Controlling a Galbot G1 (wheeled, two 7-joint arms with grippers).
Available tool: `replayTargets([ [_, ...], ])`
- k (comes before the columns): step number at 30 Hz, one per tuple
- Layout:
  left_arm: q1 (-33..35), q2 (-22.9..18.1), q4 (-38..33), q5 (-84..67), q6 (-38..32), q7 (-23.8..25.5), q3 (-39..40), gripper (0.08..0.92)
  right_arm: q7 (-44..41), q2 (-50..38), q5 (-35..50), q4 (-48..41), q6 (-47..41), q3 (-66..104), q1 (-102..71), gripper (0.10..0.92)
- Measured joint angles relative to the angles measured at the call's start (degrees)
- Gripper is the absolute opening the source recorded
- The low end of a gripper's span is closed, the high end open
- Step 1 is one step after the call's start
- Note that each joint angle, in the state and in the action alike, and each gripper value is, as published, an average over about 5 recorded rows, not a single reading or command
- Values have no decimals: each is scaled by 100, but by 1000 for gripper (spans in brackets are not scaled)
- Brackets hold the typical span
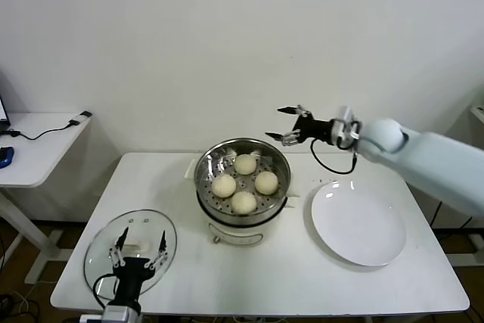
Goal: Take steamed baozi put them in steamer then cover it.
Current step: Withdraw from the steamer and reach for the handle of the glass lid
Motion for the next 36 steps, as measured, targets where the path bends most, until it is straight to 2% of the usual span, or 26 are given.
replayTargets([
  [8,30,39,-120,277,76,105,-85,823,594,-256,-280,608,122,2823,-2631,823],
  [17,21,155,-163,1185,20,280,-341,823,767,78,-732,1090,64,5741,-5407,823],
  [25,-83,286,-39,3551,-271,323,-711,823,749,614,-1188,1208,44,7339,-7015,823],
  [31,-155,390,138,5579,-293,372,-824,823,753,980,-1536,1218,47,7906,-7635,823],
  [36,-242,411,384,6669,-320,345,-920,823,754,1225,-1791,1186,68,8205,-7951,823],
])
